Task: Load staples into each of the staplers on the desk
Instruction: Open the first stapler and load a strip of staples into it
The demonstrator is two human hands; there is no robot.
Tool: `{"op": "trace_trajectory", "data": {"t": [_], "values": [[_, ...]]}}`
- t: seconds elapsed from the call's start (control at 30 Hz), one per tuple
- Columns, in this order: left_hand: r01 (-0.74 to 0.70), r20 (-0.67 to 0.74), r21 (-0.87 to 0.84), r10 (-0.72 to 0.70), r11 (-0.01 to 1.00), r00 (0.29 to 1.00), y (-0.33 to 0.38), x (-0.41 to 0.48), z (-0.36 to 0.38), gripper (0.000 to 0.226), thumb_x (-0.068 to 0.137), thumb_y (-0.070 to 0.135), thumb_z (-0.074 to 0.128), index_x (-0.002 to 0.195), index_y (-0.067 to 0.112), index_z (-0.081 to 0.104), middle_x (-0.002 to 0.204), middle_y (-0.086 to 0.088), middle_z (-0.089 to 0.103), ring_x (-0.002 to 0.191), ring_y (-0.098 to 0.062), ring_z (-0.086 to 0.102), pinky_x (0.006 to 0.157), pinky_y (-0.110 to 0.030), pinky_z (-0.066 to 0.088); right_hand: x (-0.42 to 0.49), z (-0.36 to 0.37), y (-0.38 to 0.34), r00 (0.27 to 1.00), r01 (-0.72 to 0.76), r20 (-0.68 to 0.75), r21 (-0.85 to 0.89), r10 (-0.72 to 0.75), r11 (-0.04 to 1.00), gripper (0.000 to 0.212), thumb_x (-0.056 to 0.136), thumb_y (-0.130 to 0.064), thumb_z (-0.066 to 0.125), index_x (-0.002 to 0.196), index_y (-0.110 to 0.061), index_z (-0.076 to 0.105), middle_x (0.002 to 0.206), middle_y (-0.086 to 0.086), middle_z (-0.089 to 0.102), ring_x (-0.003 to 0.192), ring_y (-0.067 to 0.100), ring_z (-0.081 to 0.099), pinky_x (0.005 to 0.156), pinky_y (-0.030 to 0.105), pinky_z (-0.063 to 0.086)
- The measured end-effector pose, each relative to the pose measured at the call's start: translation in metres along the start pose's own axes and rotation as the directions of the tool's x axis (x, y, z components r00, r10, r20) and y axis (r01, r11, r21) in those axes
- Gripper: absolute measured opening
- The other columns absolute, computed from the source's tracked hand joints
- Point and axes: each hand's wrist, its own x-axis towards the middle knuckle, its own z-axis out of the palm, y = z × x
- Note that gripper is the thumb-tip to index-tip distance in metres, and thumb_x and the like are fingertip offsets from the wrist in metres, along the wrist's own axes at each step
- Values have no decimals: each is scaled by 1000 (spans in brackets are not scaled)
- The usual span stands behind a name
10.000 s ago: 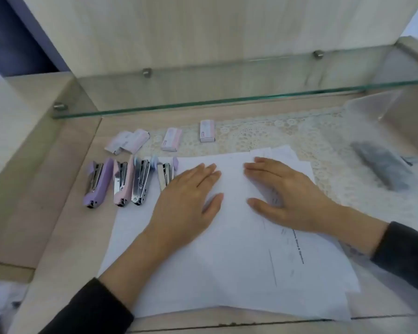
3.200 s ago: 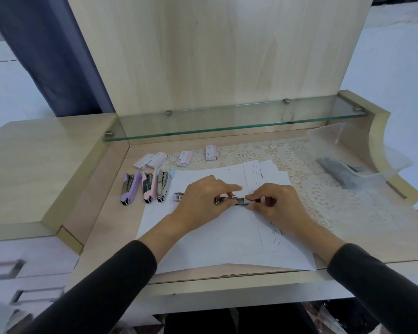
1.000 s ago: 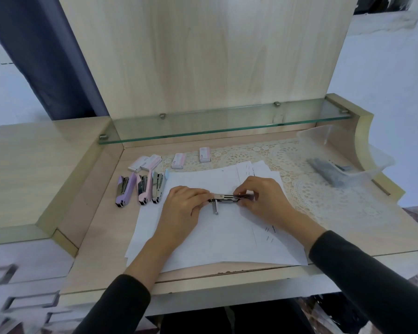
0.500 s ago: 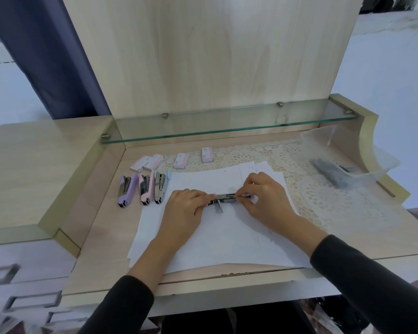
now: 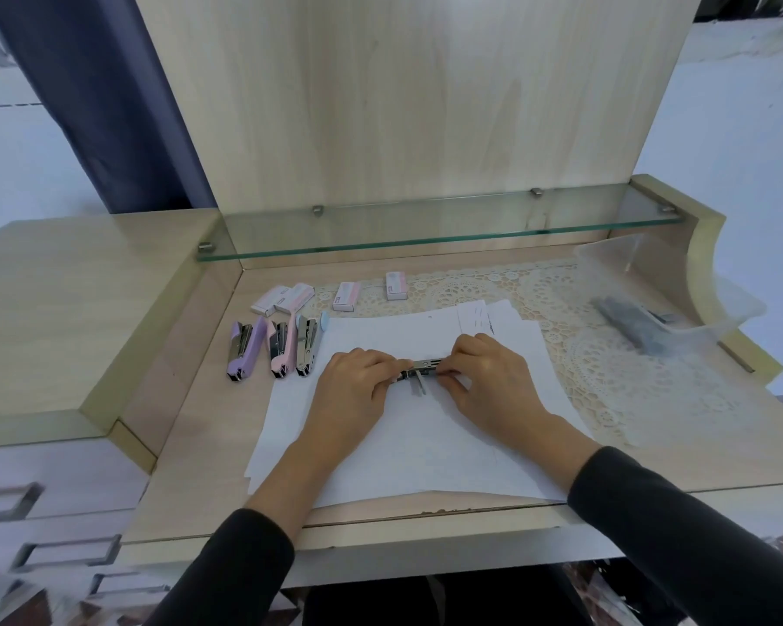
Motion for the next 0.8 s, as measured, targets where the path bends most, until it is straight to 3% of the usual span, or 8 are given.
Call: {"op": "trace_trajectory", "data": {"t": [0.17, 0.33, 0.5, 0.57, 0.67, 0.8], "values": [[1, 0, -15, -1, 1000, 1000, 0, -1, -1, 37, 81, 13, 37, 98, 16, 71, 81, -1, 70, 67, -23, 62, 64, -25, 38, 5, 4, 0, 1000, 3, 19, 6, -3, 1000, 21, 55, -1, 79, 58, -13, 62, 59, -1, 57, 51, 19, 55, 44, 15, 34], [32, 2, -33, -31, 999, 1000, -2, -1, 1, 33, 84, 22, 41, 98, 19, 70, 84, 1, 70, 72, -20, 60, 66, -26, 39, 2, 5, 3, 998, 11, 66, 71, -16, 997, 8, 63, -2, 66, 61, -9, 61, 63, 3, 58, 53, 23, 57, 44, 20, 41], [52, -9, -70, -53, 996, 999, -2, -1, 2, 33, 83, 31, 44, 97, 20, 71, 84, 1, 70, 76, -13, 55, 67, -31, 47, 4, 0, 6, 992, -22, 125, 130, 5, 991, 8, 69, 3, 61, 68, -5, 62, 70, 8, 59, 61, 26, 56, 49, 19, 33], [63, -8, -78, -64, 995, 998, -3, -1, 3, 29, 84, 28, 46, 98, 20, 71, 84, 1, 69, 77, -9, 51, 68, -30, 44, 4, -2, 7, 990, -19, 140, 155, -3, 988, 9, 72, 3, 61, 72, -6, 61, 76, 8, 59, 66, 24, 55, 50, 16, 31], [73, -13, -78, -75, 994, 997, -2, -1, 2, 23, 81, 16, 56, 98, 19, 71, 82, -1, 69, 78, -11, 48, 68, -28, 39, 2, -7, 8, 989, -39, 147, 197, 10, 980, 8, 76, 0, 61, 77, -7, 60, 83, 8, 59, 71, 22, 54, 55, 27, 42], [66, -21, -74, -68, 995, 997, -1, -2, -1, 23, 80, 14, 56, 98, 19, 71, 81, 1, 68, 75, -13, 54, 66, -33, 48, -1, -22, 12, 981, -119, 179, 222, 79, 968, 8, 80, -2, 58, 82, -9, 58, 79, 5, 59, 65, 19, 51, 60, 32, 43]]}}
